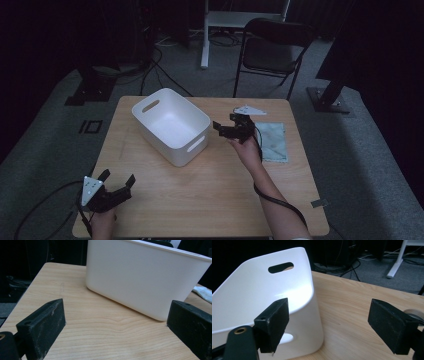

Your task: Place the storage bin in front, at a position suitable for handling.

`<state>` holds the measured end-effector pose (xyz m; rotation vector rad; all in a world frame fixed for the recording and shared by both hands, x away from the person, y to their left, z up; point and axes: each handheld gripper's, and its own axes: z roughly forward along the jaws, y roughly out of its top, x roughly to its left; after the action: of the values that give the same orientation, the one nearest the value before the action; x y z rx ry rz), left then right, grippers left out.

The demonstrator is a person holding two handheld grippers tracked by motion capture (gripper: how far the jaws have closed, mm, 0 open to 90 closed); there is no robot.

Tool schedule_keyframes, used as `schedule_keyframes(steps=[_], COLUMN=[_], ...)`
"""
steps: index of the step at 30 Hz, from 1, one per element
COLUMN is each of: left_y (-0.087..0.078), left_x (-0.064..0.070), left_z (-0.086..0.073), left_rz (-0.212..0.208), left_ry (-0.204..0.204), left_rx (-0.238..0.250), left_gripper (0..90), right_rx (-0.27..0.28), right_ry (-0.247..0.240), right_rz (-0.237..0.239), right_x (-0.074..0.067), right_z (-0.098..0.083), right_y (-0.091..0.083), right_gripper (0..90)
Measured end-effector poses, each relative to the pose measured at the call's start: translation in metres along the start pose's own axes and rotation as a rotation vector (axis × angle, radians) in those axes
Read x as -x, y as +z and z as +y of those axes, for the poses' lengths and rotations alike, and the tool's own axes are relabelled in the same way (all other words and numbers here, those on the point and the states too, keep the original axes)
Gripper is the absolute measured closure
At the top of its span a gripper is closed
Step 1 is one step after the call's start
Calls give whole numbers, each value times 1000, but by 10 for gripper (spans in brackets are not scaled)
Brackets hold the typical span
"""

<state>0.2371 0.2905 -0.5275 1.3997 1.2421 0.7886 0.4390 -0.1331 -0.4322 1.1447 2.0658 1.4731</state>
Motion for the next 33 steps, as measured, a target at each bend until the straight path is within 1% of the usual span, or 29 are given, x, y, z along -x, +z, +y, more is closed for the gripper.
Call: schedule_keyframes(steps=[3, 5, 10, 12, 13, 17, 22, 23, 25, 27, 29, 30, 31, 33], left_y=[1, 1, 2, 2, 2, 1, 1, 1, 0, 0, 1, 0, 0, 0], left_x=[1, 2, 0, 0, 0, 1, 1, 1, 1, 0, 0, 1, 1, 1], left_z=[0, 1, 0, 0, 1, 1, 1, 1, 1, 1, 0, 1, 1, 1], left_rz=[-6, -10, -19, -20, -20, -23, -23, -23, -22, -21, -24, -24, -24, -26], left_ry=[3, 4, -3, -2, -1, -3, -3, -2, -3, -5, -14, -12, -9, -6], left_rx=[0, 3, 1, 1, 2, 4, 0, 0, 0, 2, 9, 11, 11, 7], left_gripper=[22, 22, 22, 22, 22, 22, 22, 22, 22, 22, 22, 22, 22, 22], right_rx=[0, -3, -25, -37, -41, -57, -67, -85, -98, -122, -135, -144, -153, -163], right_ry=[3, -6, -7, -8, -8, -10, -3, -5, -14, -18, -36, -51, -52, -48], right_rz=[13, 13, 27, 39, 41, 34, 36, 41, 32, 31, 16, 5, 0, 8], right_x=[-2, -4, -8, -8, -9, -11, -12, -13, -14, -15, -17, -18, -19, -19], right_z=[3, 5, 8, 9, 10, 12, 14, 15, 16, 17, 18, 18, 18, 18], right_y=[6, 10, 21, 26, 28, 37, 43, 47, 50, 54, 57, 58, 60, 62], right_gripper=[169, 170, 170, 226, 226, 226, 227, 287, 309, 352, 378, 403, 421, 441])
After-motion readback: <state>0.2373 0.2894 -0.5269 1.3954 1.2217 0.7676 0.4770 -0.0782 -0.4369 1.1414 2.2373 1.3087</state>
